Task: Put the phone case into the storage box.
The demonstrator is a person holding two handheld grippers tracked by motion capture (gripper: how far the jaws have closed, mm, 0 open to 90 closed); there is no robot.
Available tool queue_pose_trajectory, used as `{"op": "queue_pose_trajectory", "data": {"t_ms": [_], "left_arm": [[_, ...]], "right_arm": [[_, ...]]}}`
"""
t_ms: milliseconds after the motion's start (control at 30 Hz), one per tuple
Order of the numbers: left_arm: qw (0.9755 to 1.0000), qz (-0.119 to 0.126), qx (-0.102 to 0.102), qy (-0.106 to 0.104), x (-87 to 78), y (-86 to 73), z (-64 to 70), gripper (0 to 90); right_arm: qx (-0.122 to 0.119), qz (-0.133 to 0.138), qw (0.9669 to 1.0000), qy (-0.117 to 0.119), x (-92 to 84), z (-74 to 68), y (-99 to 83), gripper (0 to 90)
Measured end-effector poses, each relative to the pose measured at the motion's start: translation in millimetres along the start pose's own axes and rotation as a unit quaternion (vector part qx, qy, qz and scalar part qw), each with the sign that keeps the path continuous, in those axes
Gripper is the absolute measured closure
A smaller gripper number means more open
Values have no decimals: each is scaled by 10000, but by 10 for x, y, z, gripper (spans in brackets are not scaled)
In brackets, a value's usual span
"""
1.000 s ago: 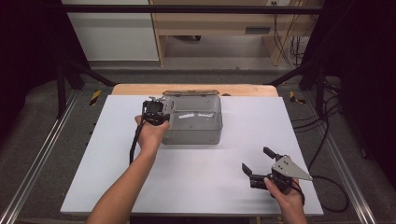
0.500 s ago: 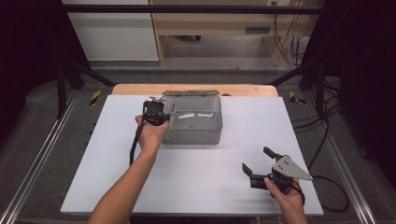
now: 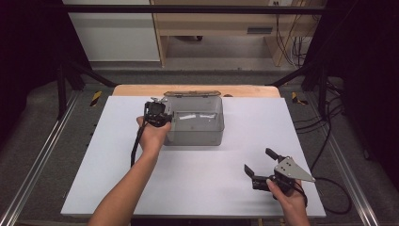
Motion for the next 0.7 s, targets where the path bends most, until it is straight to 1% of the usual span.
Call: {"op": "queue_pose_trajectory", "data": {"t_ms": [133, 267, 333, 567, 700], "left_arm": [[10000, 5, 19, 11, -2, 1, 1, 750], [10000, 17, -3, 16, -5, 1, 4, 751], [10000, 14, 35, 31, -9, 2, 2, 750], [10000, 34, 25, 25, -21, 5, 3, 748], [10000, 36, 53, 31, -24, 6, -1, 749]], "right_arm": [[1, 2, 10000, -3, 0, 1, 0, 29], [2, 3, 10000, 0, -2, 0, 1, 29], [-2, 8, 10000, -4, -2, 3, 2, 29], [-1, 8, 10000, -2, -2, 2, 3, 29], [0, 7, 10000, -2, -1, 2, 3, 29]]}}
Point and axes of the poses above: each handheld gripper's, and its own axes: x roughly forward along the jaws, y roughly out of its top, z roughly to its right, the point moved 7 cm from there along x, roughly forward along the jaws, and after that the axes turned 14 degrees about x, right-handed, at the moved point
